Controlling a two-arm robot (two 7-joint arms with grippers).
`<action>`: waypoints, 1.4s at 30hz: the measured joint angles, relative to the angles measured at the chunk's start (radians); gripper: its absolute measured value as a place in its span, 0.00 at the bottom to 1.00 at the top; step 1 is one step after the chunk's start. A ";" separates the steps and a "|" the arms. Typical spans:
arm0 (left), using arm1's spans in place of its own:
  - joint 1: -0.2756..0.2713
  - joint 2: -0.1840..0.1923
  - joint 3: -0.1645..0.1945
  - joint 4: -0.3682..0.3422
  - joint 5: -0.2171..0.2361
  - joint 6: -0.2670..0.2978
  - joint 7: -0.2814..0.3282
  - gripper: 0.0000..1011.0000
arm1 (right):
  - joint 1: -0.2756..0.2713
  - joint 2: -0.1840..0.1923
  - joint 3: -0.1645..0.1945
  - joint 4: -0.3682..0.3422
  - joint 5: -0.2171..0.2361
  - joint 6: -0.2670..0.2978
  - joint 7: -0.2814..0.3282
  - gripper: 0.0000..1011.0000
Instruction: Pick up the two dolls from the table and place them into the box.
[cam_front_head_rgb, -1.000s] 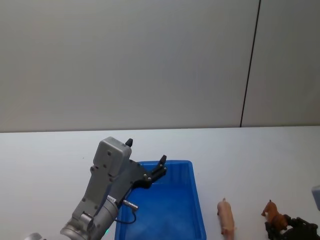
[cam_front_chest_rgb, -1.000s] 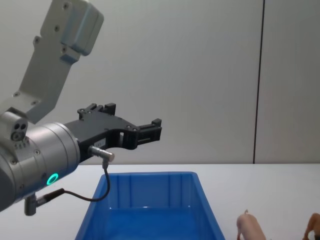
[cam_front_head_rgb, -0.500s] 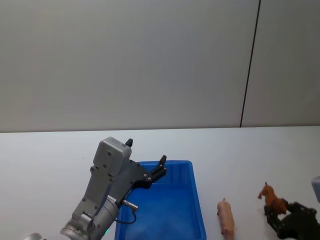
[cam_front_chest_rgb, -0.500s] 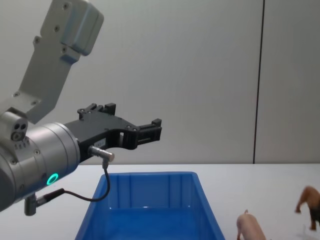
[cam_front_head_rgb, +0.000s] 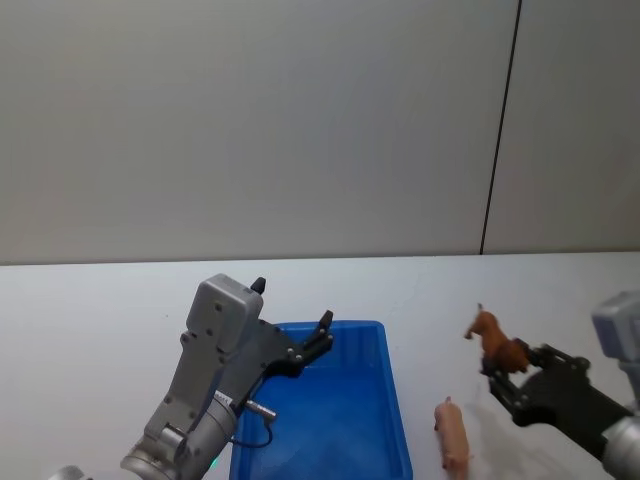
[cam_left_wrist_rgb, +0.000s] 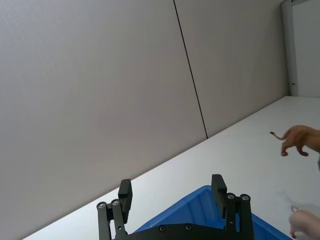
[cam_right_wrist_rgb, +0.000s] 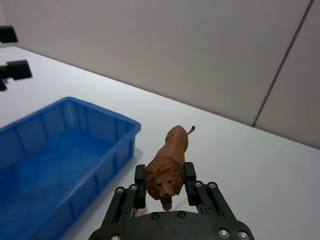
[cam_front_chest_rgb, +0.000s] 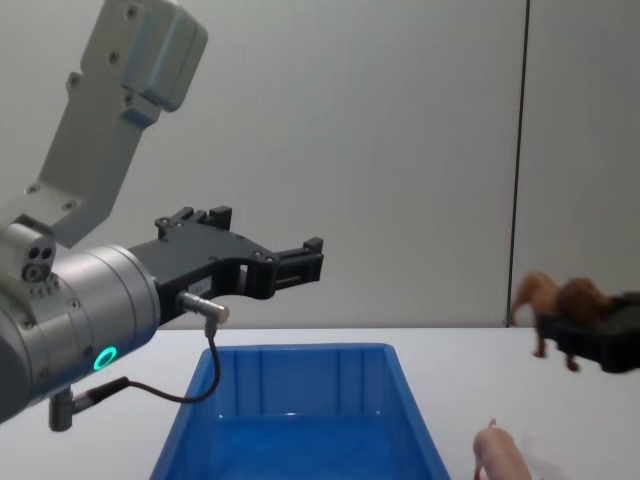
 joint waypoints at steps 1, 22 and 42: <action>0.000 0.000 0.000 0.000 0.000 0.000 0.000 1.00 | 0.016 -0.009 -0.005 0.006 -0.004 0.005 0.017 0.42; 0.000 0.000 0.000 0.000 0.000 0.000 0.000 1.00 | 0.181 -0.129 -0.087 0.165 -0.046 0.080 0.230 0.42; 0.000 0.000 0.000 0.000 0.000 0.000 0.000 1.00 | 0.218 -0.161 -0.127 0.217 -0.060 0.053 0.302 0.83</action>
